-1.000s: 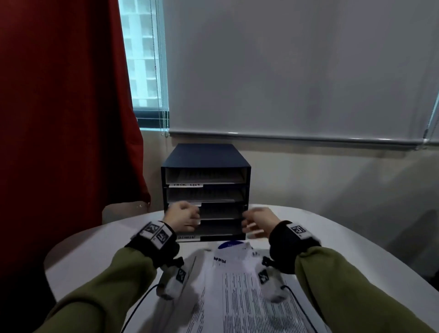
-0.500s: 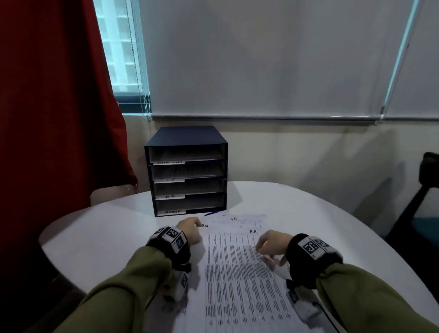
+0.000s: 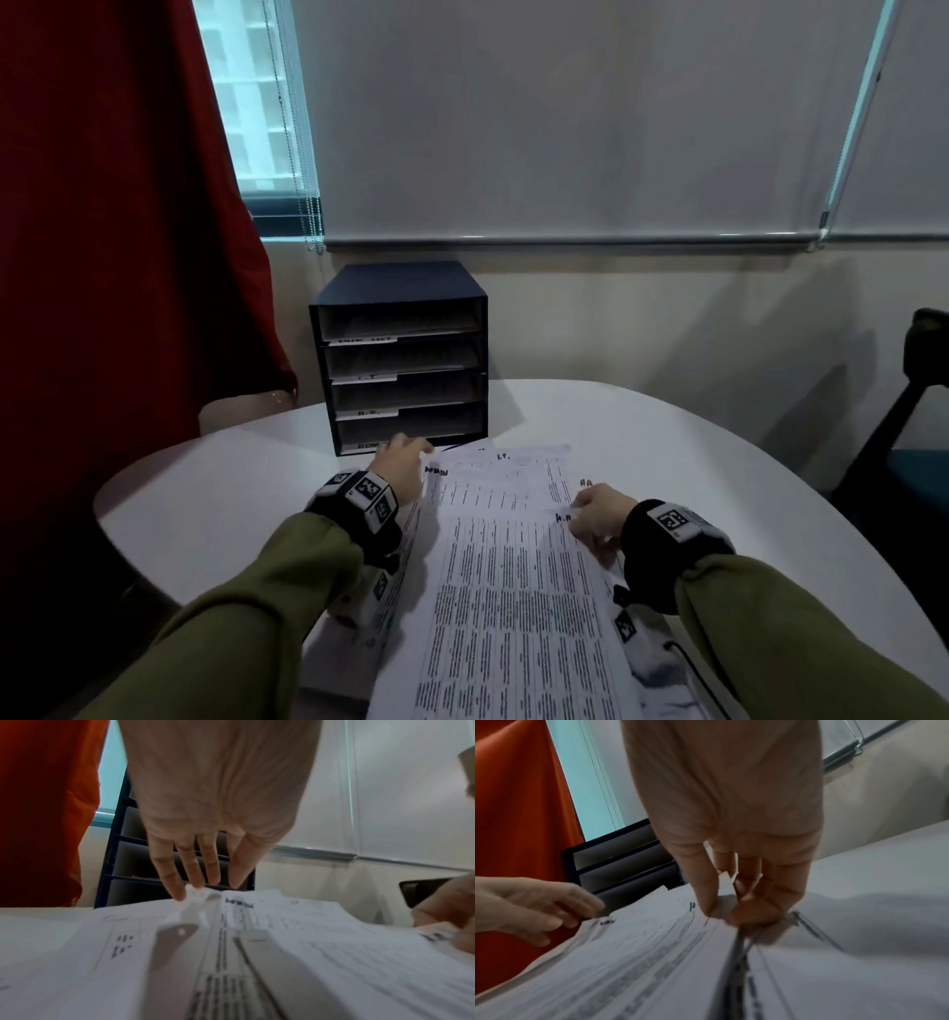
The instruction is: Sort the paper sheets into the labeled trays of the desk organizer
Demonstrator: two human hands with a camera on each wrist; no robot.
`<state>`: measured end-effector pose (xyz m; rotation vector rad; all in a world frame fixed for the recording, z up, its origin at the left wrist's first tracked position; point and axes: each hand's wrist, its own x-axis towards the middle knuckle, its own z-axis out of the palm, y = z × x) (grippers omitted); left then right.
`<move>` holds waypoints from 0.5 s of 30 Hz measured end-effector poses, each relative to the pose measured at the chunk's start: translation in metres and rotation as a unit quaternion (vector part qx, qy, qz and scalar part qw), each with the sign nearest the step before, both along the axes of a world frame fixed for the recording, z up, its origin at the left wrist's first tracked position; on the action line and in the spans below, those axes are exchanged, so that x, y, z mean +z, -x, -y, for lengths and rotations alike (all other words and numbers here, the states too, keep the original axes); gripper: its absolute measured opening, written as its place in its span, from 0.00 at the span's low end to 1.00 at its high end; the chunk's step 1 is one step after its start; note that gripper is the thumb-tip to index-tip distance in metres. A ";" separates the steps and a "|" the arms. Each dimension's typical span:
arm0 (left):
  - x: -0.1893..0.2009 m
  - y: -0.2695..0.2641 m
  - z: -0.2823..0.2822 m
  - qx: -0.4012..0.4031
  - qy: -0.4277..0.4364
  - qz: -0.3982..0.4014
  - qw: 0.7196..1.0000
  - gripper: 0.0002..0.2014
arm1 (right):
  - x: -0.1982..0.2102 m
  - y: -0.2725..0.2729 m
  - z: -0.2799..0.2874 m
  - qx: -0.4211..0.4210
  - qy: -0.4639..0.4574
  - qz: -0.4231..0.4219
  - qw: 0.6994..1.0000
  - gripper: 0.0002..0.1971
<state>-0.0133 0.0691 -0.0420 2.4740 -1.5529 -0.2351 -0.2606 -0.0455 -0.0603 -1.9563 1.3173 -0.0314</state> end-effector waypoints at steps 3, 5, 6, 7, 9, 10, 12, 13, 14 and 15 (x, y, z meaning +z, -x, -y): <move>-0.003 -0.007 0.007 -0.015 -0.059 0.060 0.996 0.28 | -0.007 0.003 0.001 -0.002 0.000 0.008 1.000 0.19; -0.004 -0.010 0.009 -0.010 -0.043 0.068 0.997 0.26 | -0.006 0.005 0.001 -0.010 -0.009 0.023 1.000 0.19; -0.005 -0.013 0.009 0.000 -0.013 0.072 0.997 0.24 | -0.005 0.005 0.001 -0.016 -0.017 0.031 0.999 0.17; -0.005 -0.014 0.008 0.011 0.020 0.082 0.996 0.22 | -0.004 0.006 0.003 -0.023 -0.025 0.039 0.999 0.14; -0.002 -0.019 0.005 0.028 0.069 0.088 0.993 0.15 | -0.002 0.007 0.006 -0.043 -0.052 0.069 0.995 0.12; -0.001 -0.023 0.003 0.032 0.083 0.073 0.993 0.11 | 0.000 0.007 0.008 -0.052 -0.071 0.088 0.992 0.11; 0.001 -0.030 -0.001 0.040 0.102 -0.001 0.994 0.06 | 0.004 0.005 0.010 -0.058 -0.096 0.122 0.986 0.09; 0.002 -0.033 -0.005 0.045 0.111 -0.040 0.992 0.04 | 0.006 0.002 0.010 -0.057 -0.103 0.134 0.984 0.09; 0.003 -0.035 -0.009 0.046 0.115 -0.072 0.990 0.03 | 0.008 -0.001 0.009 -0.055 -0.108 0.139 0.983 0.09; 0.004 -0.036 -0.013 0.045 0.113 -0.098 0.988 0.02 | 0.008 -0.005 0.008 -0.052 -0.110 0.140 0.983 0.10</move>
